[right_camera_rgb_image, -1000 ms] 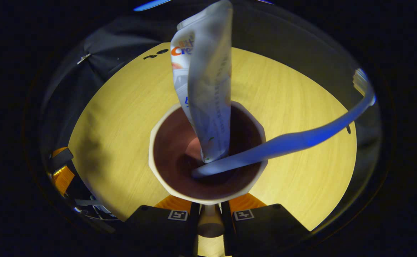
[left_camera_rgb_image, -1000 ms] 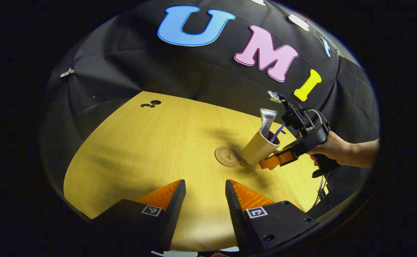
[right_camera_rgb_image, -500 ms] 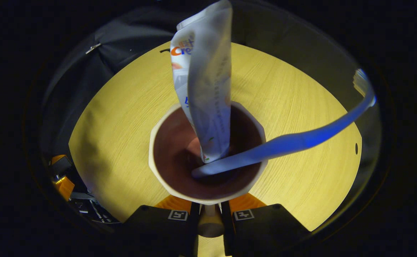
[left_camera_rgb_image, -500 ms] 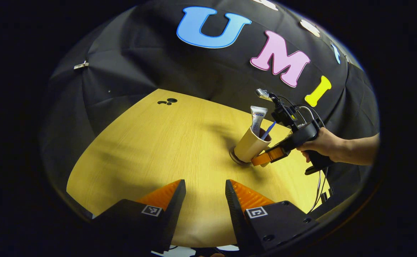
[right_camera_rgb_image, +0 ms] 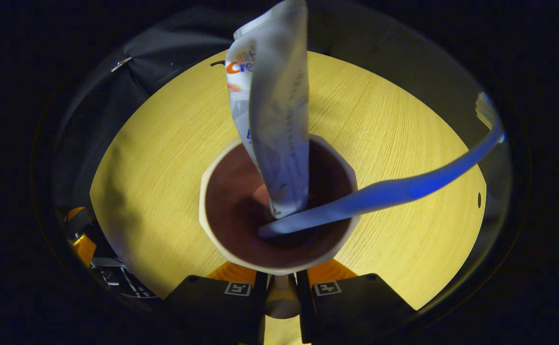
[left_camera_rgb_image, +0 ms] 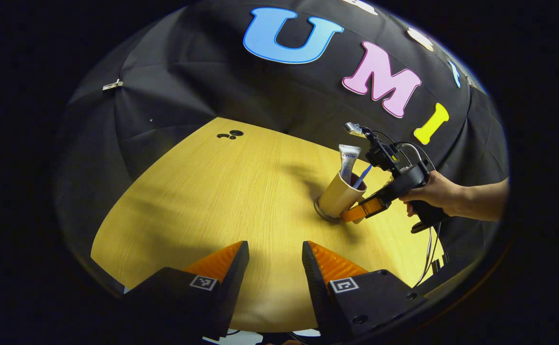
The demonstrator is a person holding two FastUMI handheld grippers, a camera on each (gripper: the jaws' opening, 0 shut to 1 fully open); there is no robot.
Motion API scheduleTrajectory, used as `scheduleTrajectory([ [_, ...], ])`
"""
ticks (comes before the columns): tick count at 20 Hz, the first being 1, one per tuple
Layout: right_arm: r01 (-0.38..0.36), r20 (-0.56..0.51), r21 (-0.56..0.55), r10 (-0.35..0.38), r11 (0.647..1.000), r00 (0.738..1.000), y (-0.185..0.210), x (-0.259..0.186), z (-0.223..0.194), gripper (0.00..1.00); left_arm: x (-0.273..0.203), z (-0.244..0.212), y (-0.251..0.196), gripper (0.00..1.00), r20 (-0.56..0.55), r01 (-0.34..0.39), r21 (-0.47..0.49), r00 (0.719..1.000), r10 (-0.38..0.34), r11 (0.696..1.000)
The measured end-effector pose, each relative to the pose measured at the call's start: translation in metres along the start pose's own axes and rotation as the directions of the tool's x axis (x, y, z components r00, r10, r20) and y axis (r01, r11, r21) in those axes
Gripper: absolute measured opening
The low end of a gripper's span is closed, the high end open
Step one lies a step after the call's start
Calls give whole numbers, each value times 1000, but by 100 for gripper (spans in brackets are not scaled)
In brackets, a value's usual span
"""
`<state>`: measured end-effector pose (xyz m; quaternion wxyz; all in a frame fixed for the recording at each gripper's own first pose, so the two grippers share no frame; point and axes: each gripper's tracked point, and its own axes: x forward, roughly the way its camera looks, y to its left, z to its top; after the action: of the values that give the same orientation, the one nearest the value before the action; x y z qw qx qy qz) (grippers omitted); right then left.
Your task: Put the toothbrush and toothpaste on the desktop into the cup, then pick up the cup and place it on the coaster on the desktop.
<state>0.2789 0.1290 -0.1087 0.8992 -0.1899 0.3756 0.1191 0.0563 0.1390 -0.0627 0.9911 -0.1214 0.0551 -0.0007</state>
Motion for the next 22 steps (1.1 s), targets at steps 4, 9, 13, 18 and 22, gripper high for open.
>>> scheduleTrajectory([
  [4,4,10,2,-4,1000,1000,2,-2,3,29,4,4,-5,70,4,8,12,1000,-8,1000],
  [9,-4,44,18,3,1000,999,3,-13,8,35,7,8,-10,70,6,14,19,1000,-14,1000],
  [13,-29,101,38,25,999,995,4,-33,16,37,8,10,-16,70,7,22,29,1000,-22,999],
  [18,-56,190,76,41,996,981,3,-66,25,45,8,15,-31,70,17,47,39,999,-48,998],
  [22,-72,243,82,50,994,969,5,-95,24,47,6,16,-41,70,20,58,63,998,-59,996],
])
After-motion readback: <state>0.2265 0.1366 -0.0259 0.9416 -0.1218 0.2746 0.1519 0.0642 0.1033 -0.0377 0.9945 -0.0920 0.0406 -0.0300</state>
